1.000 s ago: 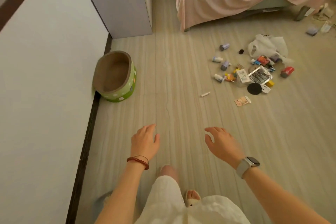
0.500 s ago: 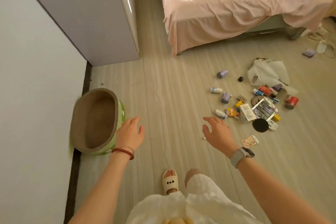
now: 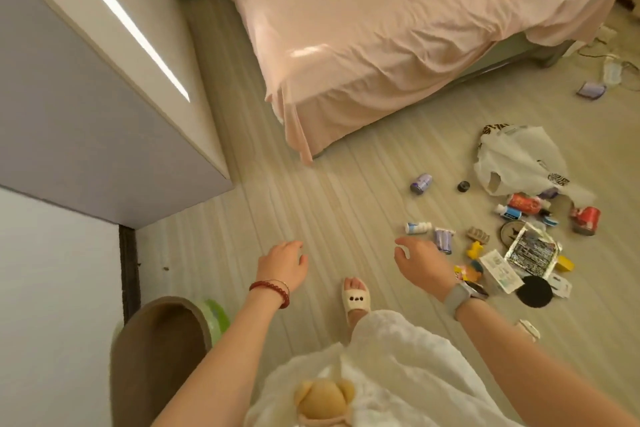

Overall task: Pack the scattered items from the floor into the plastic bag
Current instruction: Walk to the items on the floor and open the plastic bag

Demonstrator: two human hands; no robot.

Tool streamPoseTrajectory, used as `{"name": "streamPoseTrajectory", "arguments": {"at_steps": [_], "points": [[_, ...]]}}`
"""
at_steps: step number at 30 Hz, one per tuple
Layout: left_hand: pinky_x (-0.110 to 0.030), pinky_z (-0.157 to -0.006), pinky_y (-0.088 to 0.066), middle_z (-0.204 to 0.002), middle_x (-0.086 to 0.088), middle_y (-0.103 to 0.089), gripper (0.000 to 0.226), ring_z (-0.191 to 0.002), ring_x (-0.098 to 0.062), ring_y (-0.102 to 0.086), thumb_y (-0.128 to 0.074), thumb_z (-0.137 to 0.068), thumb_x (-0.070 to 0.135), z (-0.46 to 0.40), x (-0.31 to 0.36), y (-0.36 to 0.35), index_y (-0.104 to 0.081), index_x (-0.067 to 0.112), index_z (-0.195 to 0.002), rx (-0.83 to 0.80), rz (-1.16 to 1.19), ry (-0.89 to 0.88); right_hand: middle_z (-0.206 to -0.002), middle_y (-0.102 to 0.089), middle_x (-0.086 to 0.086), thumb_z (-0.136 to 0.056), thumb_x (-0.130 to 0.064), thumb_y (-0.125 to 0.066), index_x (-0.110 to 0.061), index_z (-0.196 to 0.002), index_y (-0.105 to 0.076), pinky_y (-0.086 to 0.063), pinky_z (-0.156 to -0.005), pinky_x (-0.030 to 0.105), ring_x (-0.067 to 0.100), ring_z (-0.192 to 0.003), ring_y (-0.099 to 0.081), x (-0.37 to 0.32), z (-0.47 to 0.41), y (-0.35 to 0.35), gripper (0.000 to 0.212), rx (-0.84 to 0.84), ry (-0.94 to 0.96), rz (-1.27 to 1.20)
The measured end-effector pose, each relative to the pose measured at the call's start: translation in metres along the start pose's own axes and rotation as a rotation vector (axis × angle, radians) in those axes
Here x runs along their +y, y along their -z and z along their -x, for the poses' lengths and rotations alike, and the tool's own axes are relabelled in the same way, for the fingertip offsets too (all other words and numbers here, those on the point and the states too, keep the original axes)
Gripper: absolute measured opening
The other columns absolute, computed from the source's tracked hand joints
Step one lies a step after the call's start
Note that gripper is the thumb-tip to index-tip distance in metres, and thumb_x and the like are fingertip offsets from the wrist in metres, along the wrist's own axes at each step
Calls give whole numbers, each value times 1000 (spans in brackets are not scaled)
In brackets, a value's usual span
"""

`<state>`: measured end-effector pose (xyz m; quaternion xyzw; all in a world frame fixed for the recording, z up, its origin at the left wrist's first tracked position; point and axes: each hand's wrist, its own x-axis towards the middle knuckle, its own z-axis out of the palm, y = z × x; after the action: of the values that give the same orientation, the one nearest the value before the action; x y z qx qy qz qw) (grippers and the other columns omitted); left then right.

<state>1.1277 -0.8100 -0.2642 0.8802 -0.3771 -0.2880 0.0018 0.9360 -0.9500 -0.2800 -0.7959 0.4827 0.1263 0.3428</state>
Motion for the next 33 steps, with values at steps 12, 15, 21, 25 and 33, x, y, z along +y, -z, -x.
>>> {"name": "streamPoseTrajectory", "arguments": {"at_steps": [12,15,21,25,33], "points": [[-39,-102,-37,-135,-10,-47,39,-123,-26,-45,-39,-93,24,-277,32,137,-43,13,-130,-43,55,-97,-138,-47,7,-94,-27,-38,-17,-132,-43,-36,-99,40,28,-128,-40,-95,-245,115,40,90,-98,-74],[-40,-101,-38,-135,-10,-47,39,-122,-26,-46,-39,-92,24,-364,56,167,-45,15,-129,-99,33,-196,-133,-48,11,-93,-24,-37,-15,-131,-44,-42,-96,42,33,-118,-47,-97,-300,138,39,118,-217,-140],[-37,-98,-38,-134,-10,-48,40,-122,-26,-46,-41,-92,26,-488,164,223,-45,14,-129,-145,-130,-500,-118,-60,14,-90,-20,-37,-12,-125,-50,-39,-99,47,36,-113,-48,-82,-379,196,39,261,-430,-405],[-37,-98,-39,-131,-14,-52,40,-120,-29,-48,-43,-91,24,-539,260,216,-46,10,-128,-290,-243,-713,-89,-52,14,-79,-35,-28,-40,-74,-48,-37,-79,34,26,-85,-45,-47,-404,224,21,343,-608,-593],[-37,-101,-37,-131,-15,-50,39,-122,-29,-46,-44,-91,20,-614,478,170,-45,8,-128,-417,-445,-974,-133,-51,18,-91,-22,-40,-10,-130,-45,-38,-102,46,34,-123,-45,72,-447,287,42,470,-913,-838]]}}
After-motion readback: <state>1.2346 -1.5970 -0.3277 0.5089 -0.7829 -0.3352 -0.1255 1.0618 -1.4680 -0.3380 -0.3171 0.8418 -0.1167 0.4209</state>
